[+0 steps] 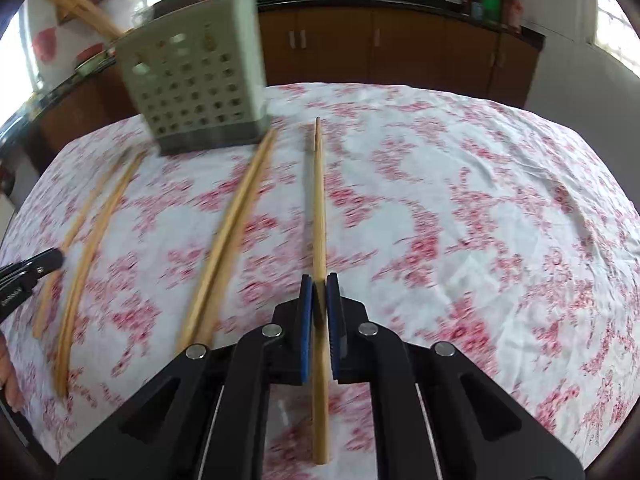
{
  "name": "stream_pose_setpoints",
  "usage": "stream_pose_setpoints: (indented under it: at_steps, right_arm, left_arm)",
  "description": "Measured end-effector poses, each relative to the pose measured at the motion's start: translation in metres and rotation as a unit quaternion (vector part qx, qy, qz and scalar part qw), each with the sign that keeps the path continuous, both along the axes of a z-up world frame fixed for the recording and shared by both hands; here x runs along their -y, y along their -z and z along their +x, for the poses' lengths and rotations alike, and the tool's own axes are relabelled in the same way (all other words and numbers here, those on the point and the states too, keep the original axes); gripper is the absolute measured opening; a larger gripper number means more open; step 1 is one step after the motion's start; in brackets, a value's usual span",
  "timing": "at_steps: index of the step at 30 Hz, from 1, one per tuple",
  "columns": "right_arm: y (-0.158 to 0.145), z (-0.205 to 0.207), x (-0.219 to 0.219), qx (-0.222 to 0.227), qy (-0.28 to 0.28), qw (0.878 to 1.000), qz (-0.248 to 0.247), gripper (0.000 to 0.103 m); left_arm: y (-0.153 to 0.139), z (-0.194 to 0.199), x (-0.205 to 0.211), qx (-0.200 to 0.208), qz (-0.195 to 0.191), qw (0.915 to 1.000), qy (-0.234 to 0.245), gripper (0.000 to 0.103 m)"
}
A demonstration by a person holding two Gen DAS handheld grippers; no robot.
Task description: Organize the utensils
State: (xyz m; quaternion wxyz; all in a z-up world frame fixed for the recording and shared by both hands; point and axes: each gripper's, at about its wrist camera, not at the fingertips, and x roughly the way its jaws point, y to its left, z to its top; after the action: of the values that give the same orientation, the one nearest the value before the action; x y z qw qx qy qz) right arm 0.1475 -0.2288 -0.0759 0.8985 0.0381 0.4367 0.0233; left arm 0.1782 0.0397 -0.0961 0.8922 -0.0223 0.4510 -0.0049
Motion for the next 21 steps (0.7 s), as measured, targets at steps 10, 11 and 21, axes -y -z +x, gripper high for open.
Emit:
stream_pose_setpoints:
  at_steps: [10, 11, 21]
  right_arm:
    - [0.003, 0.011, 0.017, 0.011, 0.03, 0.999, -0.009, 0.009]
    - [0.004, 0.011, 0.017, 0.011, 0.029, 0.999, -0.009, 0.009]
    - [0.005, 0.011, 0.021, 0.011, 0.029, 1.0, 0.0, 0.009]
  left_arm:
    - [0.0, 0.008, -0.029, 0.012, -0.007, 0.9997, -0.021, 0.011]
    - [0.0, 0.007, -0.029, 0.012, -0.009, 0.9997, -0.021, 0.011]
    - [0.002, 0.005, -0.038, 0.014, -0.039, 0.9989, -0.023, 0.011]
